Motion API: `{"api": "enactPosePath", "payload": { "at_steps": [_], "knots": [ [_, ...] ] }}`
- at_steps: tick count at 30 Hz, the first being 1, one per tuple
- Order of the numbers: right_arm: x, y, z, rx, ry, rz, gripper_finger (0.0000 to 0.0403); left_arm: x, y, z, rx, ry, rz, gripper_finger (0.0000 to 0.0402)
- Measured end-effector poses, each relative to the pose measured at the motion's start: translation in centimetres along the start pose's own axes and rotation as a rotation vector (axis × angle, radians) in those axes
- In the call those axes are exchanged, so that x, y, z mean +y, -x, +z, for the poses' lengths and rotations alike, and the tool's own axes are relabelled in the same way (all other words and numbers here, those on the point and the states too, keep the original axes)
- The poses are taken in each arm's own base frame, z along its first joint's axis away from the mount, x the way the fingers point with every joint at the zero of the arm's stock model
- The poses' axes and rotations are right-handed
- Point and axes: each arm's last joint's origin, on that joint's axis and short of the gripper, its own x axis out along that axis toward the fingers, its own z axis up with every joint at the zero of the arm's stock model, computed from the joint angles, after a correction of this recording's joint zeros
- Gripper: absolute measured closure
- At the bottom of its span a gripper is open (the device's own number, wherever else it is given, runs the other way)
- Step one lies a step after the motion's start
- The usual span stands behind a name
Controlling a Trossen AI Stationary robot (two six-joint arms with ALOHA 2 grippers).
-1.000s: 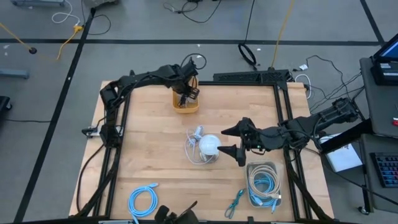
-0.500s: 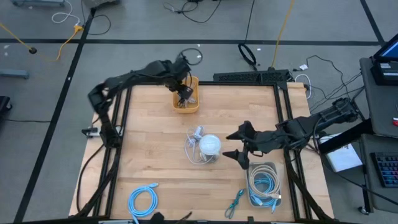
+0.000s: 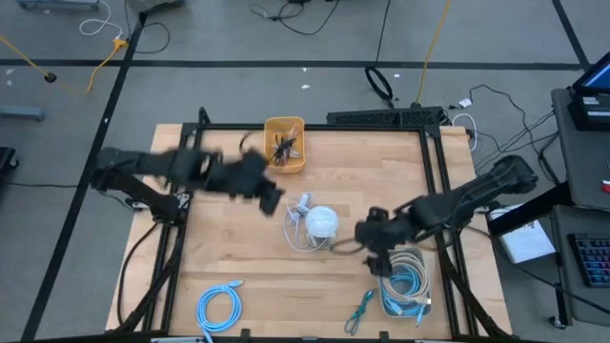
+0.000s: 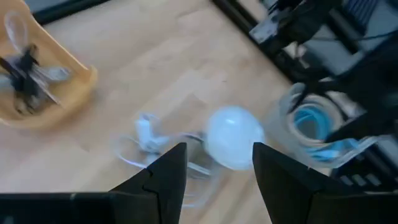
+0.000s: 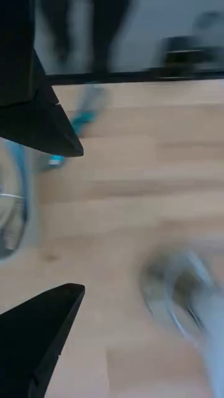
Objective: Pick & Place USB Port
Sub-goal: Put the blue charger cable into the yellow bin
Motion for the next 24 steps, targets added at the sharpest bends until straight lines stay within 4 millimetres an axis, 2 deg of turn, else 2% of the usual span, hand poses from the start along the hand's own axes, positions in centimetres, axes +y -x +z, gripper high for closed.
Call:
{"api": "enactPosePath", "payload": {
  "at_steps": [2,6,12,15,19,24],
  "knots": [
    [0.8,-1.6,-0.4,0.093,0.086,0.038,0.0060,-2.0,0.5,-2.3,-0.052,0.049,0.005,0.0215],
    [3.2,-3.8,-2.0,0.217,0.270,0.072,0.0060,-5.6,-0.2,-7.1,-0.141,0.183,0.012,0.0215],
    [7.5,-5.7,-5.2,0.206,0.523,0.016,0.0060,-10.4,-3.8,-13.9,-0.222,0.353,-0.060,0.0215],
    [9.3,-7.3,-5.9,0.141,0.553,0.011,0.0060,-12.4,-6.1,-16.6,-0.290,0.412,-0.114,0.0215],
    [10.8,-9.2,-5.9,0.079,0.519,0.056,0.0060,-14.0,-7.6,-18.4,-0.409,0.473,-0.177,0.0215],
    [11.1,-11.3,-6.1,0.103,0.509,0.046,0.0060,-14.5,-7.9,-18.5,-0.452,0.502,-0.205,0.0215]
  ]
}}
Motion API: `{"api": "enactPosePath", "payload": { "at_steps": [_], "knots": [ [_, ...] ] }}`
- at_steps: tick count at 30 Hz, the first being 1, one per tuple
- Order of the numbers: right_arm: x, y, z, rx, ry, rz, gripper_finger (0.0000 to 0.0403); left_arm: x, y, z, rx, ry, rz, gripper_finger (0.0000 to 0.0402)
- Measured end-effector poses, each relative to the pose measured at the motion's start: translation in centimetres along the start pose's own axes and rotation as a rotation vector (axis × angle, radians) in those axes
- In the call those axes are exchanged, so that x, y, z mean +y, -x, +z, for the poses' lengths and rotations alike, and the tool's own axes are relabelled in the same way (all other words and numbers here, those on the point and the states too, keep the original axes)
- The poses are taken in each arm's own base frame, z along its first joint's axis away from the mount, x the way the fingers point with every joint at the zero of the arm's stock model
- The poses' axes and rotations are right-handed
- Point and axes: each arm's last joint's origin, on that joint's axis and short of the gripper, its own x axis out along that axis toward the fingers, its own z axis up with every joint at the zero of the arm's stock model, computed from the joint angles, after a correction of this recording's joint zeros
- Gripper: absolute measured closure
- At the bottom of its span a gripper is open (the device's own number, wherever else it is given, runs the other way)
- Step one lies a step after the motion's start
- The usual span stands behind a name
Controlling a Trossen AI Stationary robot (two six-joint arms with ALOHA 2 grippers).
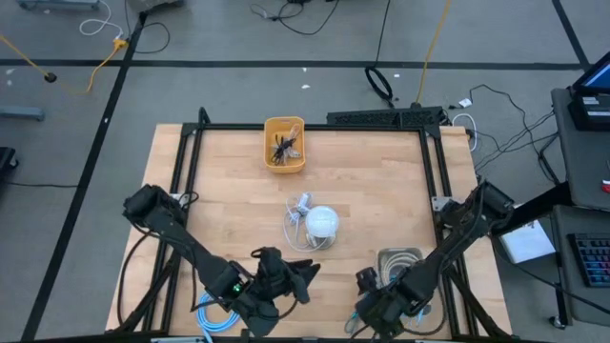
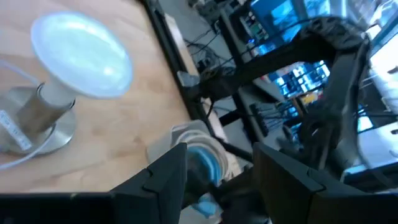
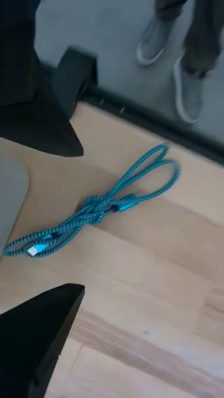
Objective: Pick & Place USB Port
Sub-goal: Put the blue charger cable into the yellow bin
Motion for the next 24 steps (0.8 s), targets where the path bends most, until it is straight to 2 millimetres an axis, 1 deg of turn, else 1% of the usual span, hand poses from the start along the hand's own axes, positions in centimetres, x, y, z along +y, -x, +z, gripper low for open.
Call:
{"api": "enactPosePath", "payload": {
  "at_steps": [6,14,17,19,24],
  "knots": [
    [0.2,-2.1,-0.4,0.055,0.051,-0.024,0.0060,-0.8,0.3,0.5,-0.005,-0.007,-0.033,0.0216],
    [0.4,-4.3,-0.2,0.039,0.072,-0.044,0.0065,-1.1,0.3,0.5,0.003,0.002,-0.052,0.0216],
    [0.4,-4.8,-0.2,0.041,0.070,-0.049,0.0084,-1.1,0.4,0.4,0.006,0.004,-0.056,0.0216],
    [0.4,-5.1,-0.3,0.042,0.070,-0.050,0.0103,-1.1,0.5,0.4,0.009,0.005,-0.058,0.0216],
    [0.4,-5.2,-0.2,0.035,0.069,-0.068,0.0170,-1.1,0.7,0.2,0.014,0.014,-0.061,0.0216]
  ]
}}
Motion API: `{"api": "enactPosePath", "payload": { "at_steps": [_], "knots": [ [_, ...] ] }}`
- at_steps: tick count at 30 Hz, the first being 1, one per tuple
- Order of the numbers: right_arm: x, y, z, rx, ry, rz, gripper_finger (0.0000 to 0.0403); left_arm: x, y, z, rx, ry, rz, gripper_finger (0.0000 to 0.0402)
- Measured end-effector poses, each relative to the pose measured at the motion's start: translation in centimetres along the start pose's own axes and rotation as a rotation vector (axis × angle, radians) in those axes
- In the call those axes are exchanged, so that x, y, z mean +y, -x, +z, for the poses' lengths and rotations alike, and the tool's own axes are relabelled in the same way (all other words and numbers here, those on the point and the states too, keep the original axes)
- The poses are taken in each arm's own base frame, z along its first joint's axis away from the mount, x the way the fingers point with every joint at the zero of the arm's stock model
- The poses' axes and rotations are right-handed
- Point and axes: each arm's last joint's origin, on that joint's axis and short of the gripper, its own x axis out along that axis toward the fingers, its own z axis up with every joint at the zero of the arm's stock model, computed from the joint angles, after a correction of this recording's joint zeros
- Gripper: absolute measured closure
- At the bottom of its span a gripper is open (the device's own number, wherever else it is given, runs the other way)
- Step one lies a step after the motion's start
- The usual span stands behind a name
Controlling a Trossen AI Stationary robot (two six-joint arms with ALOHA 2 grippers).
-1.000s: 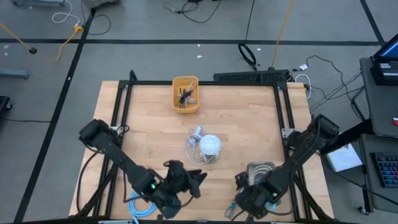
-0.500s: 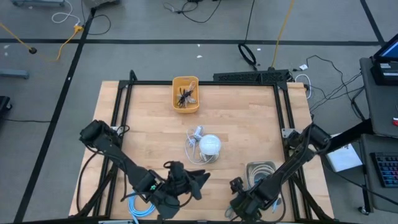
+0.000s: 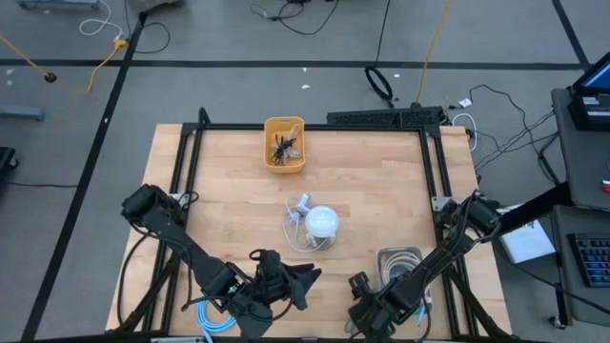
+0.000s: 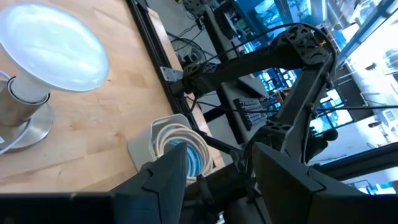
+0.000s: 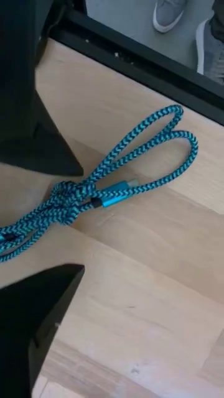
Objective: Pick & Place USB Port
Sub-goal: Put the blue charger cable into the yellow bin
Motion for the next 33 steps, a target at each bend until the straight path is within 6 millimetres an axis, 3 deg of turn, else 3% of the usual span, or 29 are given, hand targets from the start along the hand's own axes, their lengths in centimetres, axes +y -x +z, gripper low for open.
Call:
{"api": "enactPosePath", "payload": {
  "at_steps": [8,14,19,23,29,33],
  "knots": [
    [0.1,0.0,0.1,-0.001,-0.038,0.026,0.0316,0.0,0.0,0.0,-0.007,0.001,0.001,0.0216],
    [-0.4,2.1,1.0,-0.096,-0.107,0.037,0.0397,0.2,0.0,0.0,-0.010,-0.020,0.013,0.0216],
    [-3.1,7.2,2.2,-0.278,-0.229,-0.041,0.0398,1.3,0.3,0.1,-0.043,-0.031,0.074,0.0222],
    [-6.2,12.8,2.3,-0.461,-0.327,-0.126,0.0400,2.7,0.8,0.3,-0.003,-0.039,0.165,0.0256],
    [-12.4,20.7,0.7,-0.739,-0.567,-0.398,0.0402,4.5,2.7,-0.1,0.053,-0.034,0.275,0.0316],
    [-17.4,24.0,-0.4,-0.891,-0.759,-0.559,0.0402,5.6,4.2,-0.2,0.080,-0.016,0.358,0.0355]
  ]
}}
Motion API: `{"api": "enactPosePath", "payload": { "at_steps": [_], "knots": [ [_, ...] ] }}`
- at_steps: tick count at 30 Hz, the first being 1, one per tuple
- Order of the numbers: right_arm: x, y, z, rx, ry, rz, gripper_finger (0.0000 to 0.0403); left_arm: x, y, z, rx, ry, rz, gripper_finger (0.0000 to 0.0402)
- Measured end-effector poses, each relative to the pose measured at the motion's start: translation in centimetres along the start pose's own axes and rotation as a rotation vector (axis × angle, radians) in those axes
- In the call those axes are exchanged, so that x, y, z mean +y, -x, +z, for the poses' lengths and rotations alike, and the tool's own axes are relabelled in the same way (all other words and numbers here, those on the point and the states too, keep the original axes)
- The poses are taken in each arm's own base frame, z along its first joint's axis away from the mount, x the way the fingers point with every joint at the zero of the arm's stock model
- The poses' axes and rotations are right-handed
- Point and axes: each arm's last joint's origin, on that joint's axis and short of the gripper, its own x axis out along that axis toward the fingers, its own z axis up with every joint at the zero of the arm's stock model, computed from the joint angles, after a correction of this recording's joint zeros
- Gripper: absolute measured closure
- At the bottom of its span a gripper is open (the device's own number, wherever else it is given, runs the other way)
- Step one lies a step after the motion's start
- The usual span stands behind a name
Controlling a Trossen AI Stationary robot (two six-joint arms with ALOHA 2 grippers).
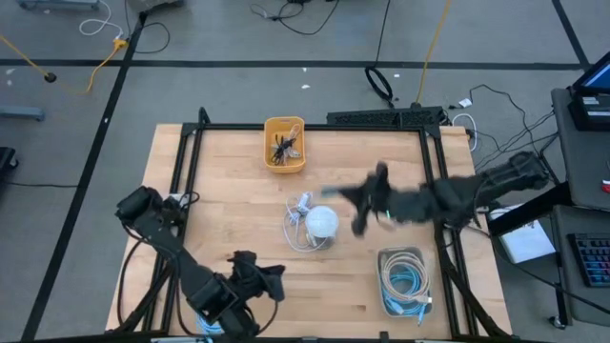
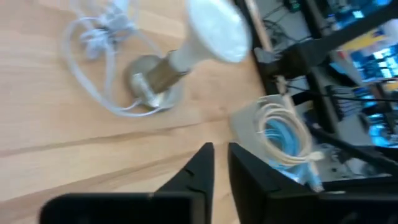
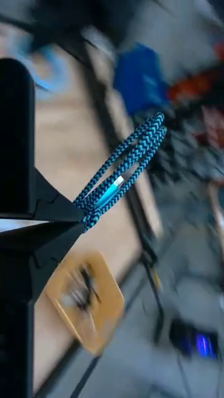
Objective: Pick & Place USB Port
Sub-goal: Put the blue charger cable into the yellow bin
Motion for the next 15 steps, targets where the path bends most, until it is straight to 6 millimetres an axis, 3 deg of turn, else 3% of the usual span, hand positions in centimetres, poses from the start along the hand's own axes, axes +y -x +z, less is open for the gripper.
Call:
{"api": "enactPosePath", "payload": {
  "at_steps": [4,7,15],
  "knots": [
    [-3.7,-3.1,2.7,-0.112,-0.099,-0.064,0.0402,1.4,1.2,-0.2,0.006,-0.019,0.060,0.0394],
    [-6.4,-6.4,3.7,-0.145,-0.153,-0.051,0.0402,2.2,2.4,-0.1,0.000,-0.021,0.084,0.0392],
    [-13.5,-15.3,1.6,-0.053,-0.384,-0.076,0.0403,2.5,5.2,2.6,0.030,-0.075,0.112,0.0397]
  ]
}}
